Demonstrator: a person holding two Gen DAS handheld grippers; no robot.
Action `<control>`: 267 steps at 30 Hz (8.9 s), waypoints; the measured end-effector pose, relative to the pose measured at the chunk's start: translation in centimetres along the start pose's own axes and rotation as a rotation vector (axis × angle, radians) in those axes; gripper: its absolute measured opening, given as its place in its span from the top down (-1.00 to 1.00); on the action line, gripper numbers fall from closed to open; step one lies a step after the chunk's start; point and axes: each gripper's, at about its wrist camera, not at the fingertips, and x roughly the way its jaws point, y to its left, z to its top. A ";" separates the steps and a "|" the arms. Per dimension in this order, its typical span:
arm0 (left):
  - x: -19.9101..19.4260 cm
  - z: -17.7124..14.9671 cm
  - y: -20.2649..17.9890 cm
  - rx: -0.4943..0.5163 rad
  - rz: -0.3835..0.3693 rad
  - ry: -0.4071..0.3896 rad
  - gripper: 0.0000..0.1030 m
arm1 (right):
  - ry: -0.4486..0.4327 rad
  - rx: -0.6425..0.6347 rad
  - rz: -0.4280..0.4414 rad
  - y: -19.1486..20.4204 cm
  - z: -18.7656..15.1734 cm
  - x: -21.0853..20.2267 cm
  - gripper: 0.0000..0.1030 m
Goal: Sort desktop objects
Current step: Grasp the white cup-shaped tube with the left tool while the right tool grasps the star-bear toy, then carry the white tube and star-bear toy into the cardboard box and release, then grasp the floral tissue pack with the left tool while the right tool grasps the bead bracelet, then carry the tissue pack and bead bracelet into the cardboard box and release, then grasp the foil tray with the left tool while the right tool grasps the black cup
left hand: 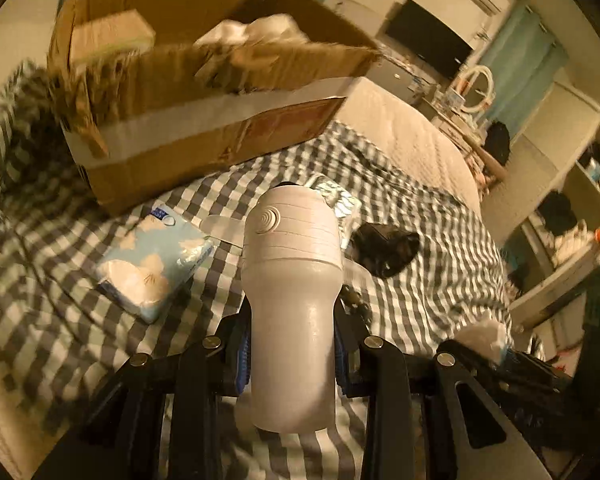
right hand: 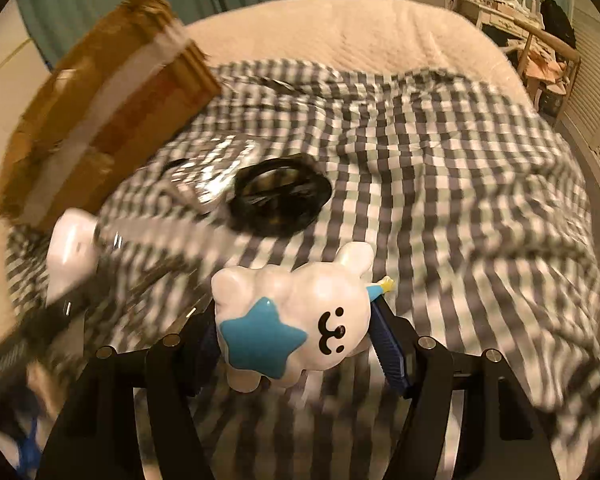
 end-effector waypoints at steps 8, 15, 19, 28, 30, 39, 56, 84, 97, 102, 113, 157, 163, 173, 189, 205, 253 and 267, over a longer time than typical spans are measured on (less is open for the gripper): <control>-5.7 -0.6 -1.4 0.084 -0.038 -0.057 0.37 | -0.003 -0.041 -0.019 2.8 -4.0 -5.8 -0.27; -8.9 0.2 0.2 0.015 -0.058 -0.081 0.37 | -0.044 -0.050 0.008 6.1 -3.4 -8.6 -0.27; -10.3 1.7 1.8 -0.010 -0.061 -0.105 0.37 | -0.059 -0.087 0.011 8.9 -2.7 -9.8 -0.27; -11.7 9.2 4.5 0.072 -0.014 -0.203 0.37 | -0.079 -0.165 0.025 14.5 1.3 -10.7 -0.27; -11.4 11.7 5.4 0.087 -0.005 -0.206 0.37 | -0.090 -0.196 0.022 16.1 3.1 -10.7 -0.27; -6.8 22.0 7.2 0.174 0.054 -0.133 0.37 | -0.168 -0.244 0.039 21.0 14.7 -8.3 -0.27; -12.1 23.9 6.4 0.090 0.065 -0.303 -1.00 | -0.236 -0.024 -0.071 17.3 21.6 -6.7 -0.86; -18.9 5.0 2.4 0.110 0.120 -0.322 -1.00 | -0.463 -0.091 -0.230 12.1 -0.1 -25.8 -0.98; -8.4 -0.3 4.7 0.074 0.208 -0.127 -1.00 | -0.354 -0.034 -0.185 10.1 -8.7 -16.7 -0.99; -4.8 0.5 5.8 0.056 0.251 -0.020 -1.00 | -0.377 -0.033 -0.186 9.6 -9.6 -14.4 -0.99; 0.2 3.5 5.3 0.115 0.208 -0.013 -1.00 | -0.297 -0.008 -0.179 7.7 -8.3 -10.7 -0.99; 2.7 3.0 5.8 0.219 0.178 0.017 0.41 | -0.035 -0.183 -0.030 10.6 -2.7 2.6 0.79; -1.1 1.9 4.2 0.256 0.195 -0.015 0.41 | -0.083 -0.148 0.004 8.0 -3.7 -2.0 0.79; -10.6 7.0 -0.3 0.226 0.195 -0.098 0.41 | -0.236 -0.272 0.069 8.3 -2.4 -12.6 0.79; -10.5 17.9 -1.2 0.335 0.074 -0.174 0.41 | -0.286 -0.257 0.038 8.7 2.2 -16.5 0.79; -3.4 26.0 4.6 0.282 0.128 -0.191 -0.37 | -0.324 -0.295 0.200 18.2 19.3 -10.4 0.79; 6.2 3.3 -2.0 0.208 0.139 0.034 -1.00 | -0.295 -0.023 -0.052 -0.3 -0.1 -7.6 -0.78; 11.5 5.2 -1.4 0.193 0.168 0.104 -1.00 | -0.196 -0.029 -0.083 1.5 7.0 7.1 -0.84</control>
